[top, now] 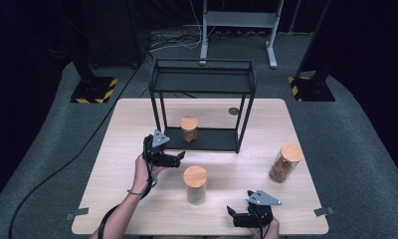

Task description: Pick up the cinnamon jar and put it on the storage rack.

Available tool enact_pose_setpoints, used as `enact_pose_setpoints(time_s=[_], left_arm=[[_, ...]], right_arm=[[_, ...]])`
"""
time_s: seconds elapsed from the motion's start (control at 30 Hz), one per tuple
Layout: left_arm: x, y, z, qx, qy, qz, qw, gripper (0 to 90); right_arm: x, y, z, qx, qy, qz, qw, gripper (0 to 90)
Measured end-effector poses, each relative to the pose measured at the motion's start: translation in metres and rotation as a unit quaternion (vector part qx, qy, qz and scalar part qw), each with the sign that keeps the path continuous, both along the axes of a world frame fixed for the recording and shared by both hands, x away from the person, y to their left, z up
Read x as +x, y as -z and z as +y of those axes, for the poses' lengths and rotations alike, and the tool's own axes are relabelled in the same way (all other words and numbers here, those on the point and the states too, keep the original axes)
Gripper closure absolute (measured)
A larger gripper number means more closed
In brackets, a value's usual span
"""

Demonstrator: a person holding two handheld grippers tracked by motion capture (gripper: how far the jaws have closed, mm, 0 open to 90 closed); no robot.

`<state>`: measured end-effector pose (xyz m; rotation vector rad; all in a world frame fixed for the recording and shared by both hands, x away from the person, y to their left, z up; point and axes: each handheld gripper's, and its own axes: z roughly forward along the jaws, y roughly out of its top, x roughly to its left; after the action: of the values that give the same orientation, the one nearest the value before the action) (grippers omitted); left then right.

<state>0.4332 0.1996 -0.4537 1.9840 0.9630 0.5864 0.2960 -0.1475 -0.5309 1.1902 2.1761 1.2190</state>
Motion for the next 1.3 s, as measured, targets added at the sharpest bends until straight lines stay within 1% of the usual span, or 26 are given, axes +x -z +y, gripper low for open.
enact_pose_setpoints(time_s=[0.2, 0.37, 0.4, 0.47, 0.53, 0.6, 0.7, 0.73, 0.83, 0.93, 0.97, 1.07, 1.17, 1.27, 1.3], left_arm=[[-0.012, 0.016, 0.016, 0.007, -0.015, 0.023, 0.9996, 0.0], [-0.026, 0.029, 0.027, 0.018, -0.014, 0.037, 0.999, 0.0], [-0.029, 0.032, 0.03, 0.02, -0.014, 0.043, 0.9988, 0.0], [-0.035, 0.038, 0.035, 0.012, -0.011, 0.054, 0.9984, 0.0], [-0.04, 0.044, 0.041, 0.011, -0.012, 0.066, 0.9977, 0.0], [-0.046, 0.05, 0.048, 0.007, -0.016, 0.074, 0.9971, 0.0], [-0.058, 0.059, 0.058, 0.012, -0.024, 0.083, 0.9962, 0.0], [-0.062, 0.061, 0.061, 0.017, -0.027, 0.086, 0.9958, 0.0], [-0.071, 0.069, 0.074, 0.019, -0.04, 0.095, 0.9945, 0.0], [-0.078, 0.076, 0.088, 0.009, -0.059, 0.109, 0.9923, 0.0], [-0.08, 0.077, 0.091, 0.009, -0.067, 0.106, 0.9921, 0.0], [-0.086, 0.077, 0.101, 0.001, -0.08, 0.107, 0.9911, 0.0], [-0.093, 0.077, 0.105, 0.01, -0.085, 0.106, 0.9907, 0.0], [-0.099, 0.078, 0.104, 0.031, -0.085, 0.102, 0.9906, 0.0], [-0.1, 0.078, 0.105, 0.031, -0.088, 0.102, 0.9904, 0.0]], right_arm=[[0.0, 0.0, 0.0, -0.002, 0.0, -0.001, 1.0, 3.5], [0.0, 0.0, 0.0, -0.002, 0.0, 0.0, 1.0, 3.5], [0.0, 0.0, 0.0, -0.002, 0.0, 0.0, 1.0, 3.6], [0.0, 0.0, 0.0, -0.002, 0.0, 0.0, 1.0, 3.5], [0.0, 0.0, 0.0, -0.002, 0.0, 0.0, 1.0, 3.5], [0.0, 0.0, 0.0, -0.001, 0.0, 0.001, 1.0, 3.6], [0.0, 0.0, 0.0, -0.001, 0.0, 0.0, 1.0, 3.5], [0.0, 0.0, 0.0, -0.001, 0.0, 0.0, 1.0, 3.6], [0.0, 0.0, 0.0, 0.0, 0.0, -0.001, 1.0, 3.6], [0.0, 0.0, 0.0, 0.001, 0.0, 0.0, 1.0, 3.6], [0.0, 0.0, 0.0, 0.001, 0.0, 0.0, 1.0, 3.5], [0.0, 0.0, 0.0, 0.001, 0.001, 0.0, 1.0, 3.5], [0.0, 0.0, 0.0, 0.001, 0.0, 0.001, 1.0, 3.5], [0.0, 0.0, 0.0, 0.001, -0.003, 0.001, 1.0, 3.6], [0.0, 0.0, 0.0, 0.001, -0.003, 0.001, 1.0, 3.5]])
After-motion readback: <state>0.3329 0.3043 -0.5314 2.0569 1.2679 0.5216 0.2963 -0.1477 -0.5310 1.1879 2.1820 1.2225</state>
